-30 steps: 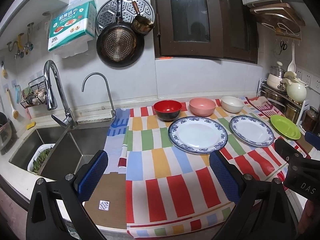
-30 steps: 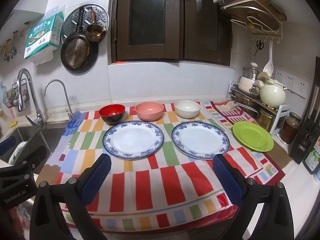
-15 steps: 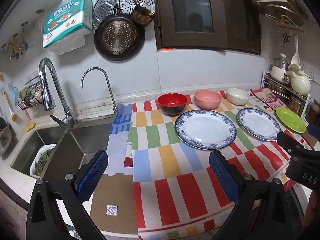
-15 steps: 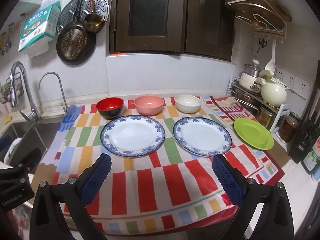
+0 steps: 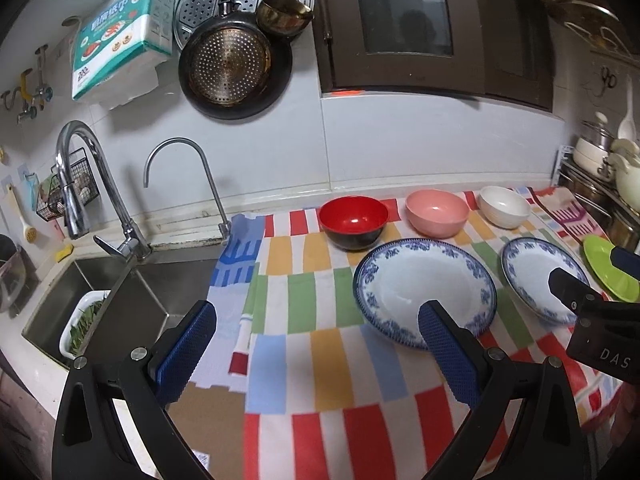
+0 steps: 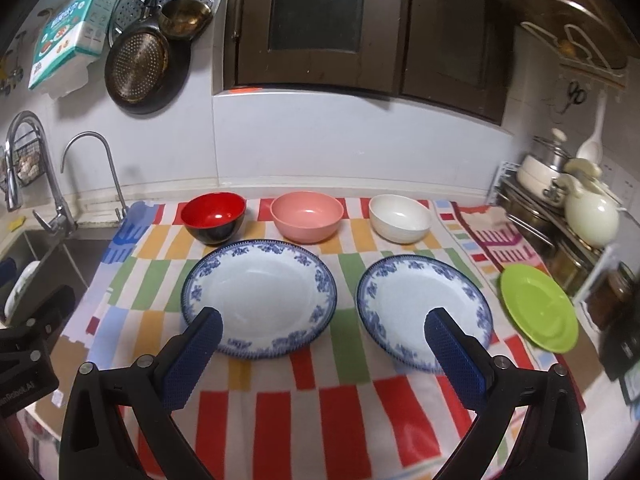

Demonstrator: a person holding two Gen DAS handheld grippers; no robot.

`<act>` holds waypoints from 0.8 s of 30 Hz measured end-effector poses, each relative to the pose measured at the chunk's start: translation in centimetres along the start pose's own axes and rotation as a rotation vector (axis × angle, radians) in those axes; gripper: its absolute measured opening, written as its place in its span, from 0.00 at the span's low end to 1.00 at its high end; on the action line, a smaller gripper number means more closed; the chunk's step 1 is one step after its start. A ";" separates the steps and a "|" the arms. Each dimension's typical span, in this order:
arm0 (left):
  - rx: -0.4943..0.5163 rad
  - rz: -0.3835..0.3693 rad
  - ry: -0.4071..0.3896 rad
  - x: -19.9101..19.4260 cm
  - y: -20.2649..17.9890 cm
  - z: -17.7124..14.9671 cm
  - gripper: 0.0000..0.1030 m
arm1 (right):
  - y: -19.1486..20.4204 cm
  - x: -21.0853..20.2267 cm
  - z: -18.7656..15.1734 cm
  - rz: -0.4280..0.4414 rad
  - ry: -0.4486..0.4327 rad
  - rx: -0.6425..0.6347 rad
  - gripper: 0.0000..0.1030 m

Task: Organize plates and bowls
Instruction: 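Reach both grippers to the rim of the larger blue-and-white plate and grasp it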

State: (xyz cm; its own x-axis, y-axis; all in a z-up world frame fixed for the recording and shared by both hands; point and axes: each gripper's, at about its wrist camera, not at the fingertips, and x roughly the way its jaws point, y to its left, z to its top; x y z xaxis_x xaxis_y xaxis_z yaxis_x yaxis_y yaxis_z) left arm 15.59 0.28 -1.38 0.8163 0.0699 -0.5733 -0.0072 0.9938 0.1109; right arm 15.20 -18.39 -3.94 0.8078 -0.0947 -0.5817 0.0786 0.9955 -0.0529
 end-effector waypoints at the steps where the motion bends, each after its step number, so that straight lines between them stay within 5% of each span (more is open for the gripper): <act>1: -0.002 0.007 0.007 0.5 -0.4 0.3 1.00 | -0.4 0.6 0.3 0.007 0.002 -0.003 0.99; 24: -0.026 0.083 0.214 12.1 -4.3 2.3 0.99 | -2.0 14.9 3.5 0.147 0.161 -0.105 0.96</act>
State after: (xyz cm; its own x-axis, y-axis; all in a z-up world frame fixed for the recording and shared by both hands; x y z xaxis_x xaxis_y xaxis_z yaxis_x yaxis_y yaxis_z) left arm 26.88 -3.34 -6.90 0.6716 0.1650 -0.7223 -0.0864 0.9857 0.1449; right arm 29.15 -21.83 -9.68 0.7016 0.0449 -0.7111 -0.1013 0.9942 -0.0372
